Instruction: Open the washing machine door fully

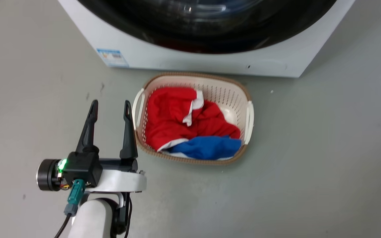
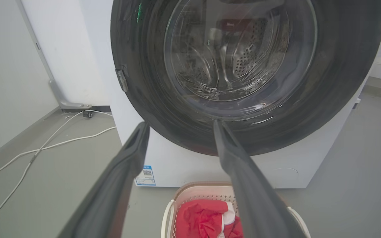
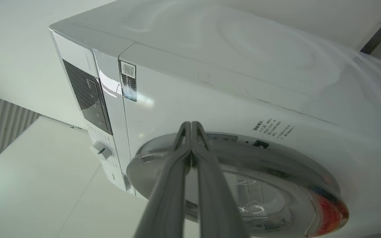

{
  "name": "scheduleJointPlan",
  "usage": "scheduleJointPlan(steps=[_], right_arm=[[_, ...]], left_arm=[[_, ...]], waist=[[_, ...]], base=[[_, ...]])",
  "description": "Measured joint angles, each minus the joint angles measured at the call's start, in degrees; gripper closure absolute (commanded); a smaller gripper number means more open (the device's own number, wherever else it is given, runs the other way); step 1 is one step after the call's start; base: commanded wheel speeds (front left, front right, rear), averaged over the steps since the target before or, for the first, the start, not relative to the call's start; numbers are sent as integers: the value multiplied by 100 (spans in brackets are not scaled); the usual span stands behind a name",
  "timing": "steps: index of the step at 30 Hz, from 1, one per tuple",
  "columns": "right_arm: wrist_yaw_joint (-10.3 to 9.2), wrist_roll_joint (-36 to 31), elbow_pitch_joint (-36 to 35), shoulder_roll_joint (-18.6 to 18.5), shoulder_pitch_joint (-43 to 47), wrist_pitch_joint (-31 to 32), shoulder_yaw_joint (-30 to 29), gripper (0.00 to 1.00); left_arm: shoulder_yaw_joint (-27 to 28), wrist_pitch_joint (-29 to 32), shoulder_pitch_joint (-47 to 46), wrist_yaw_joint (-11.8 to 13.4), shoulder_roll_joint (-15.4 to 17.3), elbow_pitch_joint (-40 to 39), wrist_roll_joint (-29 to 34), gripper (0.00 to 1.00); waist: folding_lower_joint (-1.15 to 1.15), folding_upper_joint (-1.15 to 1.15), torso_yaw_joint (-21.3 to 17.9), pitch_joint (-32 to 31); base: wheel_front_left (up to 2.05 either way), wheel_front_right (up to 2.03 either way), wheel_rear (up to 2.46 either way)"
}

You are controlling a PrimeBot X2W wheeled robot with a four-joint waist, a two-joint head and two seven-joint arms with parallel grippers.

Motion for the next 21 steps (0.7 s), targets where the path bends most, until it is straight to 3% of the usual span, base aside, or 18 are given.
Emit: scheduleJointPlan(steps=[10, 21], right_arm=[[0, -552, 649, -417, -1341, 406, 735, 100], [0, -1118, 991, -339, -2190, 675, 1414, 100]], left_arm=[[-146, 0, -250, 98, 0, -89, -109, 0], [-234, 0, -387, 193, -1, -127, -220, 0]], waist=[[1, 0, 275, 755], [0, 0, 472, 1173]], base=[[0, 0, 0], [0, 0, 0]])
